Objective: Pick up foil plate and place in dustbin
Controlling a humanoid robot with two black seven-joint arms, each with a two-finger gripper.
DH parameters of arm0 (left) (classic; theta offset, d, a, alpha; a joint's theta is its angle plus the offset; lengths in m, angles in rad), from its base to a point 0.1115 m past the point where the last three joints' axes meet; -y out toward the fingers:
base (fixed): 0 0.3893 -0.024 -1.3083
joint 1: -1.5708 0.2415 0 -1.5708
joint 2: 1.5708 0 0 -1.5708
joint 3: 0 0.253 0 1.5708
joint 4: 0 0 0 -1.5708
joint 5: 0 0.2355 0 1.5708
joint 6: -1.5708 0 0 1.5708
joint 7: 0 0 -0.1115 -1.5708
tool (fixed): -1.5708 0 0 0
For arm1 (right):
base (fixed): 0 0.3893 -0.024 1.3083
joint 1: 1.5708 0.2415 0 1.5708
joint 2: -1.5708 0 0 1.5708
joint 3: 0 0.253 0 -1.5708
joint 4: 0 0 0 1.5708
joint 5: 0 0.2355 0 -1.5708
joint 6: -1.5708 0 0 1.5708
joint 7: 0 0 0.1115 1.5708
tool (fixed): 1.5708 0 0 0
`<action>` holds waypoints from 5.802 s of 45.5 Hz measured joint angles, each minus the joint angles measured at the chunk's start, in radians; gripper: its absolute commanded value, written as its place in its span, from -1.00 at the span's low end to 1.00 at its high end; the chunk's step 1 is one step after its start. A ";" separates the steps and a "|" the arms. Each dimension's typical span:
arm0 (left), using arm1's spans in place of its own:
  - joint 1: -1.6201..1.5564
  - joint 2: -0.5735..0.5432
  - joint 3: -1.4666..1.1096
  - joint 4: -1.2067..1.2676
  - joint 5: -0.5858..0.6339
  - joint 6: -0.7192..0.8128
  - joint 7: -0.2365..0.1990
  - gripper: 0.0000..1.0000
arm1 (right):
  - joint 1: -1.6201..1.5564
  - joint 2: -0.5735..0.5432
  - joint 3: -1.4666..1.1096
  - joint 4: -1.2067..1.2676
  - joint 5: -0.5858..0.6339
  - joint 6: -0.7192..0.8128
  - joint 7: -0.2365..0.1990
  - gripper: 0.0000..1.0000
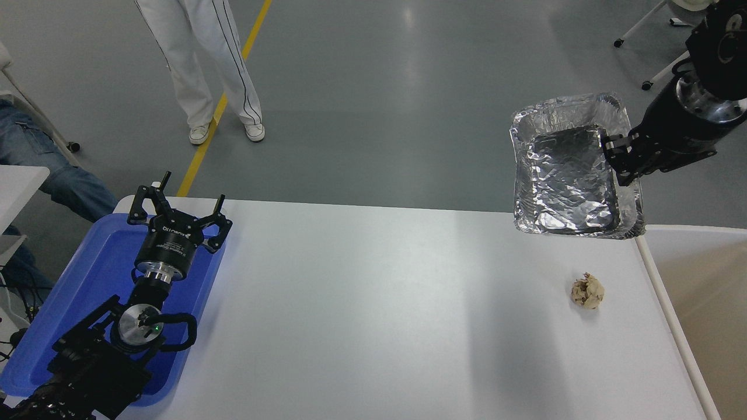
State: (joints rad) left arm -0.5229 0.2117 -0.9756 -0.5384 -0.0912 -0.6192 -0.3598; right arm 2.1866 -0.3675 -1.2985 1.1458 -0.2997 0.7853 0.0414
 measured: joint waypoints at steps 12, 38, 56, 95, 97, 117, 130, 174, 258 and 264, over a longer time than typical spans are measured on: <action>0.000 0.000 0.000 0.000 0.001 0.000 0.000 1.00 | 0.000 -0.002 -0.048 -0.005 -0.004 0.000 0.000 -1.00; 0.001 0.000 0.000 0.001 -0.001 0.001 -0.001 1.00 | -0.167 -0.262 -0.168 -0.232 -0.034 0.000 0.000 -1.00; 0.001 0.000 0.000 0.001 -0.001 0.001 -0.001 1.00 | -0.440 -0.454 -0.057 -0.487 -0.045 0.000 0.000 -1.00; 0.001 0.000 0.000 0.000 -0.001 0.001 -0.001 1.00 | -1.100 -0.475 0.384 -0.754 -0.027 -0.269 0.000 -1.00; 0.001 0.000 0.000 0.001 -0.001 0.001 -0.001 1.00 | -1.129 -0.473 0.411 -0.762 -0.026 -0.303 -0.001 -1.00; 0.001 0.000 0.000 0.000 -0.001 0.001 -0.001 1.00 | -1.421 -0.387 0.605 -0.887 -0.024 -0.726 0.000 -1.00; 0.001 0.000 0.000 0.001 -0.001 0.001 -0.001 1.00 | -1.543 -0.303 0.657 -0.994 -0.023 -0.878 -0.001 -1.00; 0.001 0.000 0.000 0.001 -0.001 0.001 -0.001 1.00 | -1.606 -0.242 0.741 -1.038 -0.021 -0.955 0.001 1.00; 0.001 0.000 -0.001 0.000 -0.001 0.001 -0.001 1.00 | -0.450 -0.216 -0.064 -0.038 -0.030 -0.131 0.003 1.00; 0.001 0.000 -0.001 0.001 -0.001 0.001 -0.001 1.00 | -0.365 -0.152 -0.072 -0.005 -0.027 -0.069 0.003 1.00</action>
State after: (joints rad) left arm -0.5216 0.2117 -0.9765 -0.5379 -0.0920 -0.6182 -0.3605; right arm 1.8218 -0.5192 -1.3703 1.1405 -0.3269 0.7160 0.0446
